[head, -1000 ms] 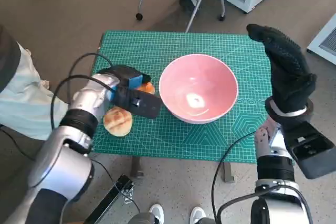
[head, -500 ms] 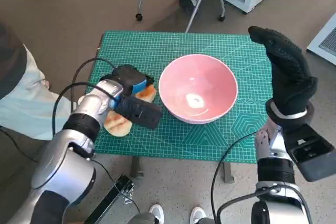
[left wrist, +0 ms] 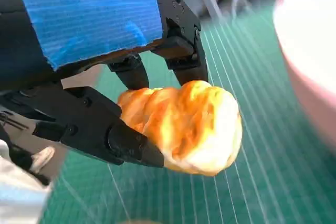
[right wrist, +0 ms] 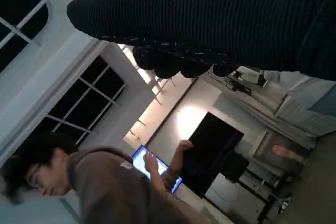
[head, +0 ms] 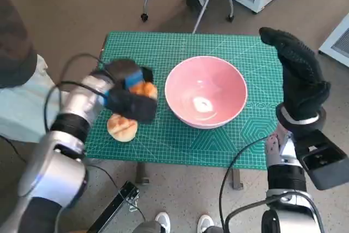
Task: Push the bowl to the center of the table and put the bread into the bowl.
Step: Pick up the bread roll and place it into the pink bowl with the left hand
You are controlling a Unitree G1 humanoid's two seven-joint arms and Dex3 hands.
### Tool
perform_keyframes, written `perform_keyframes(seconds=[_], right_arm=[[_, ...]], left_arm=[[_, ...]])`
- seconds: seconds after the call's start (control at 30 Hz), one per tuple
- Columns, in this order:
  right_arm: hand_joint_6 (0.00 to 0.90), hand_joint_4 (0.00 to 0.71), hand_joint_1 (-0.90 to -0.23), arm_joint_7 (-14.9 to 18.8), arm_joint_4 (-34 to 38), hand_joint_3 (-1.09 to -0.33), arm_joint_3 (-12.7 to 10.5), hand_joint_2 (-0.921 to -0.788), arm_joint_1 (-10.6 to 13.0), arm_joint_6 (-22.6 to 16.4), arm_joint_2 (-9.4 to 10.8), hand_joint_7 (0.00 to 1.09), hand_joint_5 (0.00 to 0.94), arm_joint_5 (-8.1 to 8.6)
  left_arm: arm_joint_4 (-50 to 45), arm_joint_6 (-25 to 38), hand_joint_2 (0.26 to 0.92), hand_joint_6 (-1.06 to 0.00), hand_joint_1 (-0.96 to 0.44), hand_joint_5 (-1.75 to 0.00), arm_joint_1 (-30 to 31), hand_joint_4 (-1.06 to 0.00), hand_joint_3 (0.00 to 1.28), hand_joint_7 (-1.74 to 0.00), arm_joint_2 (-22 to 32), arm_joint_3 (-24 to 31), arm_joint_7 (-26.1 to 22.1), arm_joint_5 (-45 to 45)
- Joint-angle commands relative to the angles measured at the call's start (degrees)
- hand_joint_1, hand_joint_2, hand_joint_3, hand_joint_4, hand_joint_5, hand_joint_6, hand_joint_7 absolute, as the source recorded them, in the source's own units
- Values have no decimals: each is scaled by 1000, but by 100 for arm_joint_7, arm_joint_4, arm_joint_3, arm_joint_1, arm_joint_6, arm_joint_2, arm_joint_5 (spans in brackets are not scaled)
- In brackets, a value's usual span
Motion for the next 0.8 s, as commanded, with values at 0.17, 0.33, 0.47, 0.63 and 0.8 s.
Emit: perform_keyframes(seconds=[0.17,0.33,0.47,0.63,0.8], right_arm=[[19,353,-605,-36,27,-673,65,-921,140,51,-6,847,3,-46],[17,351,-605,-62,69,-673,85,-921,123,31,-1,844,1,-72],[19,351,-606,-63,133,-672,93,-921,96,15,-12,840,1,-65],[22,352,-610,-69,181,-670,101,-921,71,-11,-14,834,1,-81],[26,352,-607,-80,161,-669,110,-921,87,-18,-20,829,1,-84]], left_arm=[[-634,-670,921,-681,1,-1162,-751,-654,59,-1150,283,522,302,-426],[-1099,-966,920,-706,1,-1209,-768,-625,61,-1107,215,706,366,-612],[-1411,-1214,920,-727,2,-1189,-700,-624,52,-1106,100,776,367,-728],[-1501,-1526,920,-730,1,-1122,-630,-635,48,-1155,-108,674,461,-652],[-1455,-1769,920,-724,0,-1138,-545,-629,52,-1154,-352,492,572,-483]])
